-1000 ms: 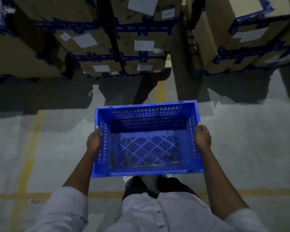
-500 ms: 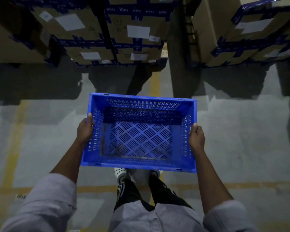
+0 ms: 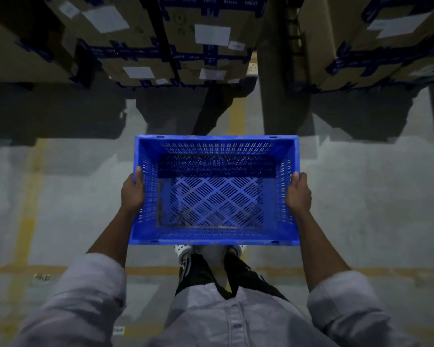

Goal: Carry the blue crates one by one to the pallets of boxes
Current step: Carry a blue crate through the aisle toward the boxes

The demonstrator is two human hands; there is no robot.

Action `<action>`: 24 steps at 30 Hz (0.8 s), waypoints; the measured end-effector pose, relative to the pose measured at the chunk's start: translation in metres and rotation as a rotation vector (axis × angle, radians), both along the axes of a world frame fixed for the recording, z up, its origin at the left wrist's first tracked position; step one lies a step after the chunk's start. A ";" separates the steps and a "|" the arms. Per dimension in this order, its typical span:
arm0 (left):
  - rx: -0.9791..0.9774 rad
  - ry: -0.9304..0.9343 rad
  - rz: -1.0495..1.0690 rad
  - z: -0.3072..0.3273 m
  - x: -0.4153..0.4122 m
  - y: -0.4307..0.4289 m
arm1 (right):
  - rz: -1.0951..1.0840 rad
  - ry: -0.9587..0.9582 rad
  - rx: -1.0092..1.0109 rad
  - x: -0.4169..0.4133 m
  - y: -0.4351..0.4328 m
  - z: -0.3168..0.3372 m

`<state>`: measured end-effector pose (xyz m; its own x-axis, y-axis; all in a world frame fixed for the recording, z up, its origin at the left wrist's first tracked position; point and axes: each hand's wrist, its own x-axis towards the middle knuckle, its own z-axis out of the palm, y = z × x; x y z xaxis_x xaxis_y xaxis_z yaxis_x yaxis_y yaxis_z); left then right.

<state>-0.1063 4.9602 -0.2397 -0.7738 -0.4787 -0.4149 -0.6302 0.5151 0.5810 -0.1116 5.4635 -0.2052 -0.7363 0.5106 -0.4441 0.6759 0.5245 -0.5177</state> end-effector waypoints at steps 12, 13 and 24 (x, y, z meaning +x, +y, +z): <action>-0.026 0.000 -0.041 -0.004 -0.012 -0.015 | -0.007 -0.003 -0.049 0.015 -0.009 0.011; -0.021 -0.002 -0.051 -0.001 -0.018 -0.015 | -0.011 0.002 -0.054 0.014 -0.010 0.012; -0.069 -0.013 -0.130 0.008 -0.045 -0.025 | -0.062 0.030 -0.038 0.033 -0.027 0.003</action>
<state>-0.1517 4.9352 -0.2318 -0.8258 -0.4027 -0.3948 -0.5629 0.6316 0.5332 -0.0784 5.4365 -0.2027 -0.7168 0.5391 -0.4422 0.6906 0.4618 -0.5566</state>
